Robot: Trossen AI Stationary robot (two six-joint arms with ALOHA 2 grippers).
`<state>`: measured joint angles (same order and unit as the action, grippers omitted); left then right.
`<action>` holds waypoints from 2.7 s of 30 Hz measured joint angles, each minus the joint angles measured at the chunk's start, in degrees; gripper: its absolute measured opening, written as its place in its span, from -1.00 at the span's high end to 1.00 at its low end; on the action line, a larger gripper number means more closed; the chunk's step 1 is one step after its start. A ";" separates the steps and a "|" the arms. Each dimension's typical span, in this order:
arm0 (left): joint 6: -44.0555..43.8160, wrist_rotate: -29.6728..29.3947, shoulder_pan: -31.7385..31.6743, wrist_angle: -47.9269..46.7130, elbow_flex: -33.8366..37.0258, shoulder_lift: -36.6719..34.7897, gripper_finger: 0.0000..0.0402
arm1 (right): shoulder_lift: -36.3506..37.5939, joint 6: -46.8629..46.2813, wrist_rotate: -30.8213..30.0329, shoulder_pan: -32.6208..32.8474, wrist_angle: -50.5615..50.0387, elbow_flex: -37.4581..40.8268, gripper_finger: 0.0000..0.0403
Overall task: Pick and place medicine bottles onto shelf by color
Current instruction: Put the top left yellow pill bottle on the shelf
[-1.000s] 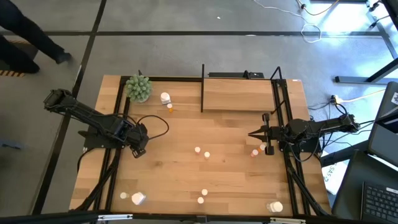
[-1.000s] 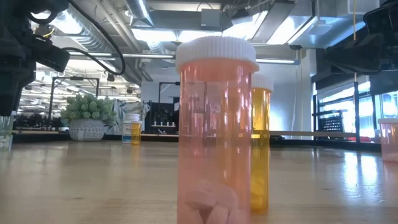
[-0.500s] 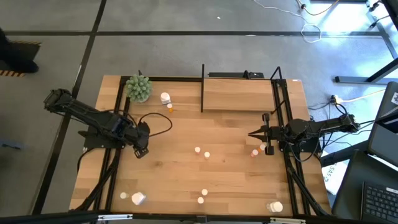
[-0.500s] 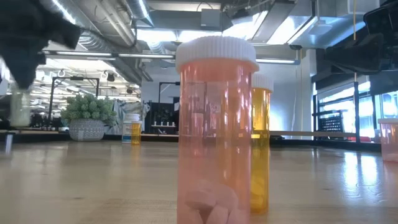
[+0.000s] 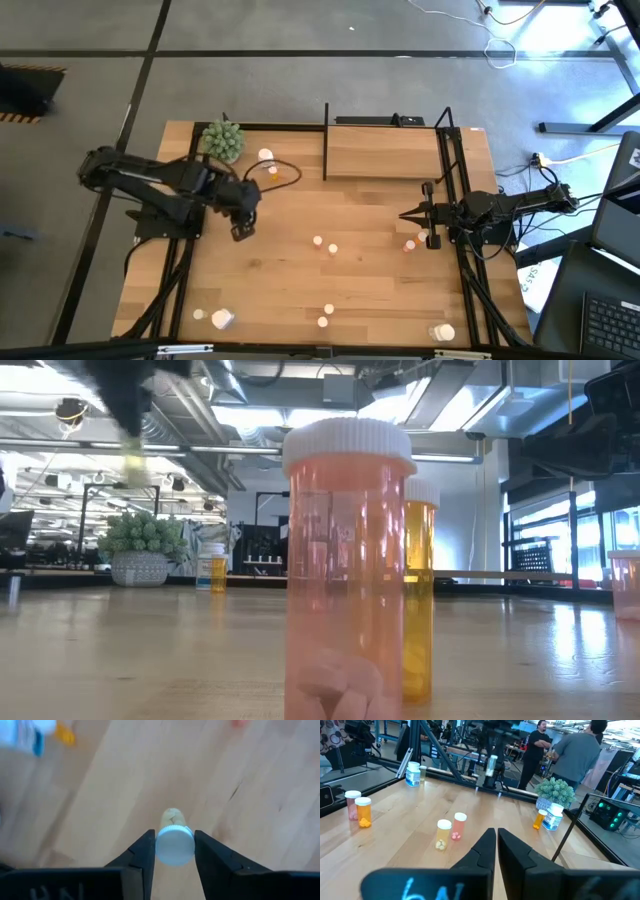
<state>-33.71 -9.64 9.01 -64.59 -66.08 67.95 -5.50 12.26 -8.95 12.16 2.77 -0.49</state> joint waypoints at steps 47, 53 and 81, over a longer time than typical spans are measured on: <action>53.43 14.96 -33.96 -3.17 -68.31 51.23 0.46 | -3.59 -3.33 -11.53 0.00 -8.06 -14.23 0.89; 55.31 14.78 -33.10 -3.28 -68.33 51.45 0.46 | -7.73 -5.13 -11.47 0.00 -8.97 -18.95 0.89; 59.49 4.13 -34.46 1.89 -68.92 49.85 0.46 | -8.61 -6.01 -15.41 -0.04 -2.70 -20.57 0.89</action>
<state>25.79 -5.51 -25.45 -62.70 -134.99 117.80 -14.11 6.24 -24.36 12.12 0.07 -21.06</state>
